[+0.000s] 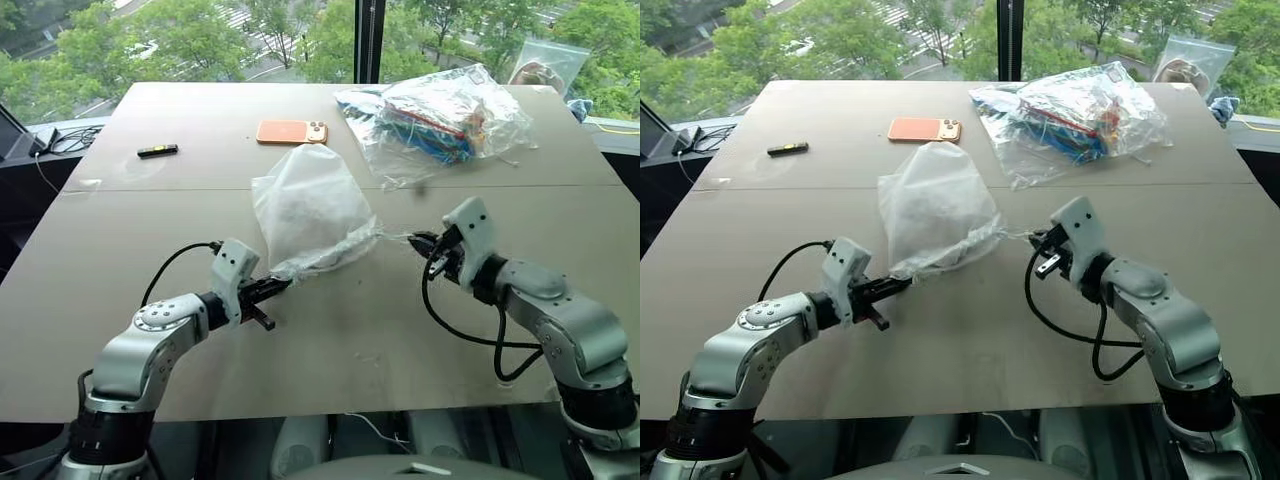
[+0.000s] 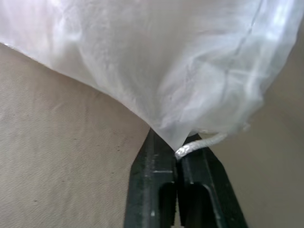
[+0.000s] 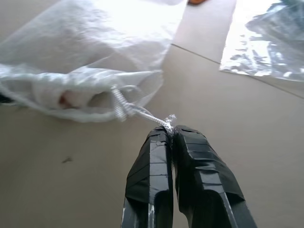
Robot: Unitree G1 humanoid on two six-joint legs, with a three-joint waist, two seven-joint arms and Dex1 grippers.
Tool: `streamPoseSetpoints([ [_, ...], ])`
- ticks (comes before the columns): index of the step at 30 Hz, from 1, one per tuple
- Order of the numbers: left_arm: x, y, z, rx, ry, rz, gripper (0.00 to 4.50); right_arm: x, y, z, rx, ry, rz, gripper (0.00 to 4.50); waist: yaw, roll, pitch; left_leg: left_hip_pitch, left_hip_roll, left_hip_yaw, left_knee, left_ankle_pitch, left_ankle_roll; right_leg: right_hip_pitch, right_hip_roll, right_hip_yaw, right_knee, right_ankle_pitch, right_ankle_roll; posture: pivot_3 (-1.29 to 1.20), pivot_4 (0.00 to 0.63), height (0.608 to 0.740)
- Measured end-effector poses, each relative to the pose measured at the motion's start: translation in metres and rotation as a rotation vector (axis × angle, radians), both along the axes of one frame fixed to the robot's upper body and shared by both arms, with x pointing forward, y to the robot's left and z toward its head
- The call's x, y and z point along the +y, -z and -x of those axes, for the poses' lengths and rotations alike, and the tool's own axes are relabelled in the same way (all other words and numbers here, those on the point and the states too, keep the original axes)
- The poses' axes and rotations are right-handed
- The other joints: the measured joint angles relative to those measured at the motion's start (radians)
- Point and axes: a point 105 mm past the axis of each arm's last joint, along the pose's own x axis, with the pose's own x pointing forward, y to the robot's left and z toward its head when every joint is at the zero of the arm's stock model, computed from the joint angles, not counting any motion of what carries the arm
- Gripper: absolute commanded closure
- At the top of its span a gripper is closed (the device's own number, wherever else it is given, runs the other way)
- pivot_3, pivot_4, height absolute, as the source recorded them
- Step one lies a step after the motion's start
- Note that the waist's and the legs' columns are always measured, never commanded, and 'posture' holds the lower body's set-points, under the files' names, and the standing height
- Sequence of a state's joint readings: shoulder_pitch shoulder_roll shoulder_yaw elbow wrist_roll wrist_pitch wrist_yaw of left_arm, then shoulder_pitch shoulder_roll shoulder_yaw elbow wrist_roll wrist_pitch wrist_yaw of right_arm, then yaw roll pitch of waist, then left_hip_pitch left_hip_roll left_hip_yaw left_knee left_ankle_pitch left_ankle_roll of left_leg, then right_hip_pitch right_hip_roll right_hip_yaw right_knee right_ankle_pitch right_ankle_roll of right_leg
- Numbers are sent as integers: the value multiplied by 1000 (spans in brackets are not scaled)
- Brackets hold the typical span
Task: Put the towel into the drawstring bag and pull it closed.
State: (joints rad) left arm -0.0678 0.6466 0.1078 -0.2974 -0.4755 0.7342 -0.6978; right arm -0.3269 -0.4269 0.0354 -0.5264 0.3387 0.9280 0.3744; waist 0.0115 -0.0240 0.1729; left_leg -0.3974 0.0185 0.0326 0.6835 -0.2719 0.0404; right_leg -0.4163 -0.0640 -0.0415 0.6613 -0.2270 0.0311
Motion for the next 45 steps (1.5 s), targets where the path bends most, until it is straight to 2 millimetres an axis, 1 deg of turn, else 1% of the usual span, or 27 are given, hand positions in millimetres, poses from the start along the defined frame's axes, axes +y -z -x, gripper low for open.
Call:
streamPoseSetpoints([
  [2,5,-5,-8,-6,-13,11,4454,-10,-8,-11,-37,57,4,4500,0,0,0,0,1,0,0,0,0,0,1,-1,0,0,0,0,150,740],
  [4,14,-22,-18,-42,-20,26,4454,-18,-19,-22,-84,107,2,4500,1,0,1,-1,1,-1,0,0,0,-1,2,-2,1,0,0,0,150,740],
  [5,19,-39,-25,-87,-19,21,4454,-24,-27,-29,-118,140,0,4500,1,0,1,-1,1,0,0,0,0,-1,2,-2,0,0,0,0,150,740],
  [7,23,-64,-33,-144,-1,26,4454,-33,-41,-39,-171,183,6,4500,1,0,1,-2,1,1,0,0,0,-1,2,-2,0,0,0,0,150,740],
  [11,26,-95,-48,-220,1,39,4454,-52,-62,-50,-258,254,61,4500,1,0,1,-3,0,2,0,0,0,-2,1,-1,-2,0,1,0,150,740],
  [13,27,-116,-59,-273,-11,44,4454,-62,-72,-53,-309,286,109,4500,1,0,1,-3,0,2,-1,0,0,-2,1,-1,-3,0,1,0,150,740],
  [16,28,-138,-71,-348,-46,29,4454,-72,-78,-57,-346,322,149,4500,0,0,1,-4,0,2,-2,0,0,-3,1,-1,-3,0,1,0,150,740],
  [17,31,-145,-76,-379,-73,17,4454,-76,-81,-58,-363,342,170,4500,-1,0,1,-4,0,3,-3,0,0,-4,1,0,-3,0,1,0,150,740],
  [18,33,-148,-79,-391,-87,12,4454,-79,-82,-58,-375,353,182,4500,-4,0,1,-4,0,3,-3,0,0,-4,1,0,-3,0,1,0,150,740],
  [22,44,-152,-93,-435,-189,-18,4454,-89,-91,-59,-426,409,231,4500,-8,0,1,-4,0,4,-4,0,-1,-5,1,0,-3,0,1,0,150,740],
  [25,66,-163,-110,-536,-372,-73,4454,-103,-104,-56,-489,486,291,4500,-7,0,1,-4,0,4,-4,0,-1,-5,0,1,-3,0,1,0,150,740],
  [27,73,-168,-115,-593,-451,-96,4454,-108,-112,-53,-524,522,306,4500,-6,0,1,-4,0,5,-4,1,-2,-5,0,1,-3,0,1,0,150,740],
  [33,76,-181,-120,-713,-561,-91,4454,-133,-125,-41,-587,656,359,4500,0,0,1,-5,0,5,-4,2,-3,-6,-1,1,-4,0,1,0,150,740],
  [35,90,-187,-120,-732,-638,-85,4454,-157,-132,-34,-603,755,403,4500,0,0,1,-5,0,5,-4,2,-4,-6,-1,1,-4,0,1,0,150,740],
  [36,90,-190,-119,-743,-640,-81,4454,-161,-137,-31,-615,768,415,4500,0,0,1,-5,0,6,-5,2,-4,-6,-1,0,-4,0,1,0,150,740],
  [38,89,-197,-119,-764,-638,-72,4454,-162,-144,-26,-644,777,424,4500,0,-1,1,-5,0,6,-5,2,-4,-6,-1,0,-4,0,1,0,150,740],
  [39,86,-198,-118,-773,-617,-67,4454,-165,-147,-20,-656,783,432,4500,0,-1,1,-5,0,6,-5,2,-4,-6,-1,0,-4,0,1,0,150,740],
  [40,83,-197,-116,-770,-594,-66,4454,-167,-147,-16,-651,774,428,4500,0,-1,1,-5,0,6,-5,2,-4,-6,-1,0,-4,0,2,0,150,740],
  [41,80,-190,-112,-760,-552,-71,4454,-168,-144,-11,-633,751,409,4500,0,-1,1,-4,0,7,-7,2,-4,-5,-1,1,-5,0,2,0,150,740],
  [42,78,-179,-109,-734,-521,-78,4454,-170,-136,-9,-594,730,390,4500,-1,-1,1,-3,0,9,-7,2,-4,-4,-1,2,-5,0,2,0,150,740],
  [43,73,-161,-102,-690,-473,-83,4454,-165,-119,-3,-520,654,333,4500,-3,-1,0,-2,1,9,-8,2,-4,-4,-1,3,-6,-1,2,0,150,740],
  [44,69,-139,-96,-637,-439,-83,4454,-153,-97,4,-440,553,305,4500,-5,-1,0,-1,1,9,-9,2,-4,-3,-1,5,-7,-1,3,0,150,740],
  [45,67,-114,-90,-567,-418,-87,4454,-134,-70,11,-344,420,281,4500,-8,-1,0,-1,2,9,-10,2,-4,-4,-1,6,-7,-1,3,0,150,740],
])
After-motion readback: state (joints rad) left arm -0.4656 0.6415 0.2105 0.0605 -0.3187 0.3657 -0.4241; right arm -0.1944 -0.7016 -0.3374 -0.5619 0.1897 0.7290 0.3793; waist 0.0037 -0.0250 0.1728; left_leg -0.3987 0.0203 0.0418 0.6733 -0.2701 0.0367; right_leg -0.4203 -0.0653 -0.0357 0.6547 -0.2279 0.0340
